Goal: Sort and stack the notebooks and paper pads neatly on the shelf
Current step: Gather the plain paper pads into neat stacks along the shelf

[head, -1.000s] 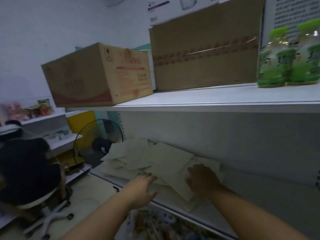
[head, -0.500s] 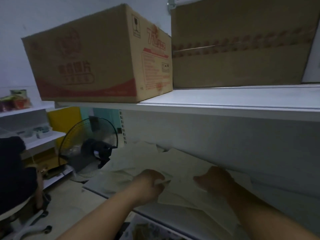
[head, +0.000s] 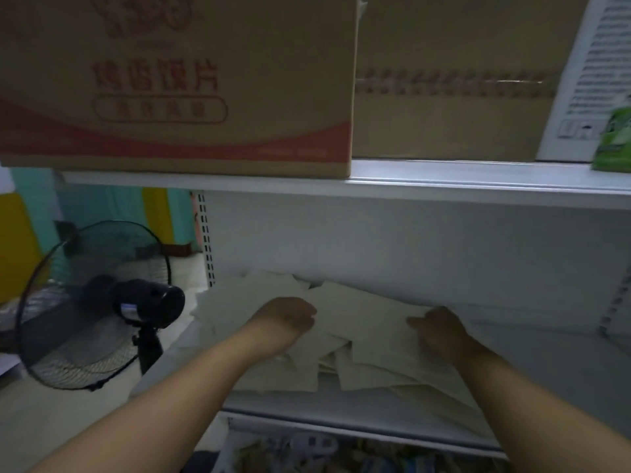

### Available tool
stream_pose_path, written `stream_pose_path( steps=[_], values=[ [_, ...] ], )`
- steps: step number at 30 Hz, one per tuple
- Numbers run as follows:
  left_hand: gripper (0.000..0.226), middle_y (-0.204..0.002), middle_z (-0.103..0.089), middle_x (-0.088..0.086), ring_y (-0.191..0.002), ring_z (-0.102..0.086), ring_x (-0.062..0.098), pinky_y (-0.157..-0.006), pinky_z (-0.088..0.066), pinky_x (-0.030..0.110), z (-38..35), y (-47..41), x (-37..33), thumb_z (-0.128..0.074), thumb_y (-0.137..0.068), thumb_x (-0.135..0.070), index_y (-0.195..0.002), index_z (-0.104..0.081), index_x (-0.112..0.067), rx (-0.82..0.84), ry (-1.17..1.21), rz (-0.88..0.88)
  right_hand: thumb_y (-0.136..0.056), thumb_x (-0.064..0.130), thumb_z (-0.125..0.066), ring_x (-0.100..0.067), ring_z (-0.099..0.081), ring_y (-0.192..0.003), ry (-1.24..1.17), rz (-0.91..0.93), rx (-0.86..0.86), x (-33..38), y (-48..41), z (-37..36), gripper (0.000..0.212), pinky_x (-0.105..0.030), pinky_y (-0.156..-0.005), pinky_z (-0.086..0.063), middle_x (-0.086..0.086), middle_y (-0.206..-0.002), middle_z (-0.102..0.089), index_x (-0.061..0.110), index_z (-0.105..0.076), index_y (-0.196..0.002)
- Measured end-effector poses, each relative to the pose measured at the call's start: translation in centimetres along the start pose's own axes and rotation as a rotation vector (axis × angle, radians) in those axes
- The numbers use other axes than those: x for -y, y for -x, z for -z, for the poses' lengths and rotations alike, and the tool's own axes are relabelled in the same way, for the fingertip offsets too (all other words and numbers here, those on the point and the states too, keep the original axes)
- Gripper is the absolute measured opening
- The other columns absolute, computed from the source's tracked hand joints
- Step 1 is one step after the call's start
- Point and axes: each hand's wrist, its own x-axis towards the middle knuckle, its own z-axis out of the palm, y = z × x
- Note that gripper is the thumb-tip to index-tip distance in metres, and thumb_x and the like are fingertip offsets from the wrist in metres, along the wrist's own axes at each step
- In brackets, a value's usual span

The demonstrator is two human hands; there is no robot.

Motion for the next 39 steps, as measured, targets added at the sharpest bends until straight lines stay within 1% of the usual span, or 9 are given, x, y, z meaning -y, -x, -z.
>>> stream_pose_path(
  steps=[4,8,14,18,23,27,30,33,39],
  values=[
    [0.027,-0.127,-0.059,-0.005,-0.118,-0.054,0.013,-0.095,-0.038,0.016,-1.2,0.1,1.2,-0.054,-0.093,-0.025,-0.118,-0.063,-0.020,0.042,0.019,-0.027,-0.053,0.057,-0.076,-0.031,-0.048,-0.122,0.127,-0.029,0.053,0.8,1.7,-2.0,0.102,-0.040,-0.100,-0.044,-0.011,-0.135,-0.048,0.011,-0.037,-0.135],
    [0.028,-0.130,-0.056,-0.009,-0.116,-0.053,0.010,-0.095,-0.037,0.015,-1.1,0.2,2.7,-0.054,-0.092,-0.029,-0.119,-0.061,-0.027,0.034,0.041,-0.013,-0.072,0.050,-0.067,-0.031,-0.033,-0.132,0.311,-0.072,-0.034,1.9,2.1,-4.0,0.083,-0.042,-0.106,-0.032,-0.012,-0.139,-0.038,0.014,-0.032,-0.137],
    [0.026,-0.132,-0.054,-0.009,-0.116,-0.052,0.010,-0.095,-0.037,0.016,0.6,0.1,4.0,-0.055,-0.092,-0.027,-0.117,-0.061,-0.029,0.002,0.044,-0.027,-0.069,0.008,-0.070,-0.034,-0.058,-0.110,-0.165,-0.122,-0.157,1.4,0.3,-3.8,0.053,-0.037,-0.094,-0.048,-0.020,-0.117,-0.060,0.000,-0.055,-0.119],
    [0.031,-0.136,-0.048,-0.012,-0.115,-0.049,0.009,-0.094,-0.036,0.016,2.5,0.4,3.8,-0.057,-0.091,-0.026,-0.122,-0.056,-0.032,-0.054,0.051,-0.065,-0.081,-0.004,-0.054,-0.022,-0.056,-0.087,-0.426,0.079,-0.173,2.1,0.6,-2.5,0.027,-0.025,-0.065,-0.042,-0.019,-0.106,-0.064,0.006,-0.063,-0.104],
    [0.056,-0.148,-0.029,-0.014,-0.138,-0.024,0.006,-0.113,-0.016,0.020,7.4,0.5,2.5,-0.068,-0.085,-0.025,-0.135,-0.043,-0.033,-0.303,-0.035,-0.230,-0.090,-0.001,-0.053,-0.027,-0.060,-0.090,-0.605,0.368,0.051,5.3,2.9,0.5,0.024,-0.030,-0.074,-0.044,-0.011,-0.103,-0.064,0.020,-0.062,-0.098],
    [0.060,-0.128,-0.054,-0.013,-0.107,-0.056,0.002,-0.090,-0.046,0.018,10.7,1.7,2.3,-0.073,-0.079,-0.034,-0.131,-0.045,-0.030,0.153,0.229,0.065,-0.089,-0.005,-0.055,-0.012,-0.068,-0.073,-0.639,0.532,0.357,8.7,6.4,-0.5,0.028,-0.024,-0.065,-0.054,0.004,-0.080,-0.073,0.019,-0.069,-0.095],
    [0.040,-0.109,-0.071,0.003,-0.102,-0.067,0.023,-0.095,-0.050,0.039,9.5,3.3,4.9,-0.071,-0.081,-0.026,-0.117,-0.060,-0.015,0.406,0.477,0.272,-0.089,0.002,-0.058,-0.003,-0.067,-0.073,-0.521,0.602,0.313,11.0,7.8,-3.0,0.024,-0.018,-0.067,-0.052,0.014,-0.079,-0.072,0.021,-0.070,-0.097],
    [0.033,-0.104,-0.072,0.012,-0.099,-0.066,0.035,-0.097,-0.047,0.052,8.4,4.3,8.4,-0.066,-0.084,-0.011,-0.117,-0.061,-0.008,0.138,0.610,0.348,-0.091,0.024,-0.060,-0.011,-0.063,-0.101,-0.262,0.580,0.069,11.2,7.4,-5.7,0.027,-0.020,-0.084,-0.046,0.003,-0.114,-0.067,0.015,-0.064,-0.116],
    [0.025,-0.087,-0.068,0.017,-0.081,-0.062,0.034,-0.067,-0.048,0.039,9.0,6.8,11.6,-0.050,-0.089,0.003,-0.111,-0.056,-0.007,-0.249,1.009,0.430,-0.087,0.064,-0.041,-0.026,0.001,-0.146,0.694,0.534,0.329,7.5,7.8,-12.5,0.085,-0.048,-0.117,-0.008,-0.004,-0.159,0.004,0.024,0.000,-0.150]
  ],
)
